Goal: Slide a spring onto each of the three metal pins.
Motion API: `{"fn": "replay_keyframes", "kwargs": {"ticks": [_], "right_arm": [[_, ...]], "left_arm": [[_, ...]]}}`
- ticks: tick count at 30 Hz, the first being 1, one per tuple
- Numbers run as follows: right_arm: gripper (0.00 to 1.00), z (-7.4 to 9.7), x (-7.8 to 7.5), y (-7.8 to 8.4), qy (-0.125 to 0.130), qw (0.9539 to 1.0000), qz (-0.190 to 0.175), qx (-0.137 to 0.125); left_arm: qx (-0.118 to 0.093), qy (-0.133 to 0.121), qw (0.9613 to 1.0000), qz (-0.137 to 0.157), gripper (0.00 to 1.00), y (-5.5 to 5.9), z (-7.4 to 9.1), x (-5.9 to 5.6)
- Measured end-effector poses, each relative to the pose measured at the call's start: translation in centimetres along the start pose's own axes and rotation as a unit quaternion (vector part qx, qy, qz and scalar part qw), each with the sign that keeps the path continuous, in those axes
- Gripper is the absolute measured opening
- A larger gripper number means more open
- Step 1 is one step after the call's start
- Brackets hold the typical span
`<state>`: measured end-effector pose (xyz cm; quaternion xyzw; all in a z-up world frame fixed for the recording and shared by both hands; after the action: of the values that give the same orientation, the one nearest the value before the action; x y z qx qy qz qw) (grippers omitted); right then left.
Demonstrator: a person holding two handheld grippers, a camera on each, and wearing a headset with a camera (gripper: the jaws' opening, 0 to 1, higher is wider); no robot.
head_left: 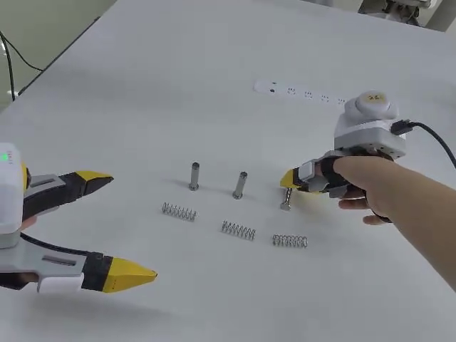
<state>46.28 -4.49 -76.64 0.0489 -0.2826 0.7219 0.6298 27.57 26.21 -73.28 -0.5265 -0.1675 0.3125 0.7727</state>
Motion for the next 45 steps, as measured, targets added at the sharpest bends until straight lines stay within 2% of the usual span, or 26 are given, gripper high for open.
{"fn": "replay_keyframes", "kwargs": {"ticks": [16,38,45], "right_arm": [[0.10,-1.0,0.5,-0.6,0.020,0.9986,0.047,0.011],[0.05,-1.1,0.7,-0.4,0.021,0.9950,0.096,0.021],[0.05,-1.3,0.7,-0.3,0.014,0.9920,0.125,0.011]], "left_arm": [[-0.001,0.001,1.0000,0.008,0.98,0.3,-0.1,-0.1],[0.001,0.007,0.9999,0.008,0.97,0.5,-0.5,-0.3],[0.000,0.007,0.9999,0.009,0.97,0.5,-0.5,-0.3]]}}
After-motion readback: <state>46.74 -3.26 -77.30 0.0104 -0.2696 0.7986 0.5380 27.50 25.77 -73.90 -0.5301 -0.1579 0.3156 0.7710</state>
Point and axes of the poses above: the centre of the closed fingertips' face, and the gripper's own axes: z roughly backward along the fingers, x roughly to its left, y roughly out of its underside, the point moved 10 cm from there along z, roughly backward along the fingers, and after that the axes turned 7 degrees about -z, right-handed, at the moved point
